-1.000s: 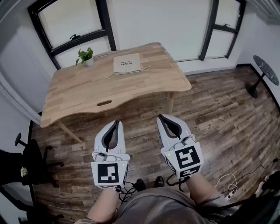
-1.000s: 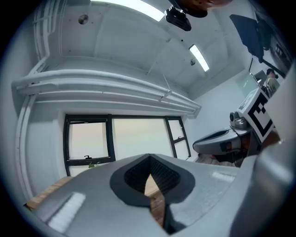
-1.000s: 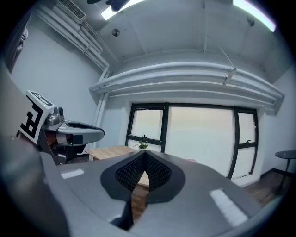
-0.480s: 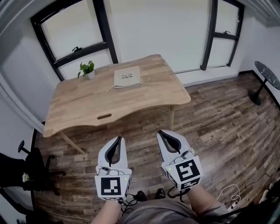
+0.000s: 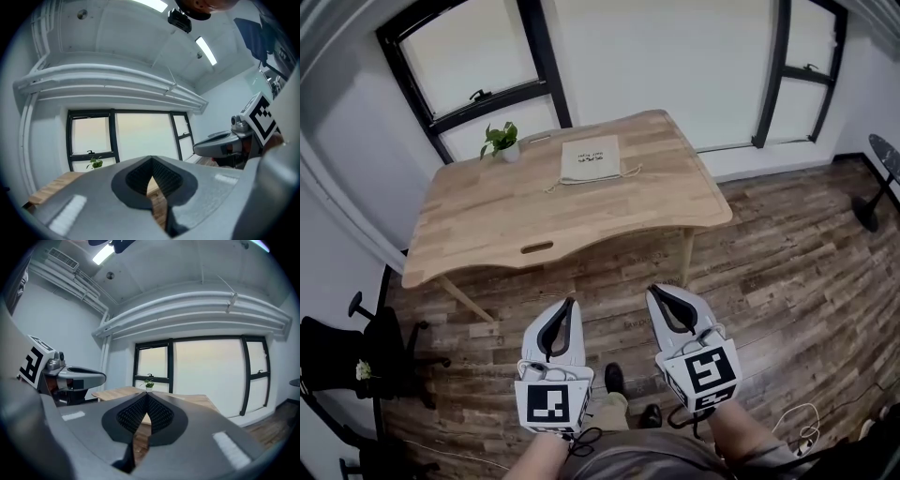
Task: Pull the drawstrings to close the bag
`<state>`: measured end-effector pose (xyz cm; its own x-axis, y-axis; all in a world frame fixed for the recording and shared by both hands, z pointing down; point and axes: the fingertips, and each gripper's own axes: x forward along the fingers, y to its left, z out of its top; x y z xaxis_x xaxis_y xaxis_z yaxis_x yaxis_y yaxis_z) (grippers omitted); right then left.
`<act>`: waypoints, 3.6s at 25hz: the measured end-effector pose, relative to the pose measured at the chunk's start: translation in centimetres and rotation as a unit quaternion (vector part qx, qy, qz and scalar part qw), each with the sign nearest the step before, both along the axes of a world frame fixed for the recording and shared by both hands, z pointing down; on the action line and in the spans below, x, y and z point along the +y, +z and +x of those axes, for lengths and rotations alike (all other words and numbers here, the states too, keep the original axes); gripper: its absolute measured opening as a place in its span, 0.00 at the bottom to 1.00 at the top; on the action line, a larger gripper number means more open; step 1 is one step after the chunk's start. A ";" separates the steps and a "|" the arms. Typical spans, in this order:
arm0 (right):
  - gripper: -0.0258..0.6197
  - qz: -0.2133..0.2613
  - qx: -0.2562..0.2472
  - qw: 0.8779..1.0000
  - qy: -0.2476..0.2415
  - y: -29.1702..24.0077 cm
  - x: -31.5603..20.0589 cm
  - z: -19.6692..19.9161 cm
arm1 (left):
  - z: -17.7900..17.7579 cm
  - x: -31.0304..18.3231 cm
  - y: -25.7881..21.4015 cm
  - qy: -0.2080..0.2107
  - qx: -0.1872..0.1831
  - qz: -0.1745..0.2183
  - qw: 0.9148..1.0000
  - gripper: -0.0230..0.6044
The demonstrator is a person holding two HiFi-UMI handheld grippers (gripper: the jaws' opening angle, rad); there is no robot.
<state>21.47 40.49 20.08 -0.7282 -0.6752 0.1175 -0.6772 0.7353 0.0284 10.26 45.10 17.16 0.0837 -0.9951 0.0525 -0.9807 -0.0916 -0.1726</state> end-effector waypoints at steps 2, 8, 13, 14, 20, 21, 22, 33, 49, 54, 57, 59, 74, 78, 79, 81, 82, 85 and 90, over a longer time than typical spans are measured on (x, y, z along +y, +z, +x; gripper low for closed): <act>0.09 -0.005 -0.001 1.000 -0.003 0.6 -1.3 -1.2 | -1.3 -1.5 0.5 -0.003 0.006 -0.004 1.000 0.04; 0.09 -0.007 -0.009 1.000 0.003 1.3 -7.0 -5.4 | -5.0 -7.7 2.2 0.019 0.012 -0.016 1.000 0.04; 0.09 0.001 0.003 1.000 0.009 0.6 -11.7 -9.1 | -8.8 -12.9 2.1 0.030 0.019 -0.009 0.999 0.04; 0.09 0.003 0.004 1.000 0.012 0.3 -12.6 -9.6 | -9.4 -13.8 1.9 0.032 0.019 -0.007 0.999 0.04; 0.09 0.011 0.003 1.000 0.029 -0.9 -17.0 -12.0 | -12.2 -17.9 0.8 0.051 0.008 0.020 0.998 0.04; 0.09 0.013 0.004 0.999 0.031 -1.0 -17.5 -12.3 | -12.6 -18.5 0.8 0.053 0.008 0.020 0.998 0.04; 0.09 0.015 0.004 0.999 0.033 -1.1 -17.9 -12.6 | -13.0 -18.9 0.9 0.054 0.009 0.020 0.998 0.04; 0.09 -0.004 0.017 0.998 0.061 0.9 -22.4 -12.5 | -14.2 -24.1 3.6 0.074 0.019 -0.014 0.997 0.04; 0.09 -0.044 0.013 0.998 0.038 4.7 -38.2 -14.4 | -16.7 -38.2 6.4 0.052 0.009 -0.046 0.998 0.04; 0.09 -0.046 0.011 0.999 0.025 4.6 -43.0 -14.8 | -17.1 -42.5 6.5 0.035 0.005 -0.055 0.998 0.04; 0.09 -0.039 0.008 0.999 0.009 4.0 -45.4 -15.2 | -17.4 -44.7 6.0 0.025 0.002 -0.046 0.999 0.04; 0.09 -0.031 0.007 1.000 -0.001 3.5 -46.9 -15.5 | -17.5 -46.0 5.4 0.018 -0.001 -0.037 0.999 0.04; 0.09 -0.011 0.014 0.999 -0.027 3.0 -53.6 -18.2 | -22.8 -50.9 5.5 -0.009 -0.016 -0.039 0.999 0.04; 0.10 -0.038 0.031 0.999 -0.022 5.6 -55.4 -18.6 | -24.6 -52.8 8.6 0.008 -0.009 -0.068 0.998 0.09; 0.11 -0.044 0.037 0.998 -0.023 6.5 -55.8 -18.7 | -24.9 -53.2 9.5 0.014 -0.009 -0.074 0.997 0.09; 0.12 -0.060 0.052 0.996 -0.027 8.7 -56.4 -18.8 | -25.5 -53.8 11.5 0.024 -0.005 -0.089 0.996 0.09; 0.13 -0.070 0.060 0.995 -0.029 10.0 -56.6 -18.8 | -25.9 -54.1 12.7 0.028 -0.002 -0.098 0.995 0.10; 0.16 -0.090 0.087 0.991 -0.038 13.9 -56.9 -18.2 | -26.6 -54.8 16.3 0.047 -0.001 -0.132 0.990 0.15; 0.28 -0.133 0.128 0.979 -0.082 20.9 -56.1 -17.4 | -27.4 -55.1 22.1 0.069 0.004 -0.189 0.980 0.28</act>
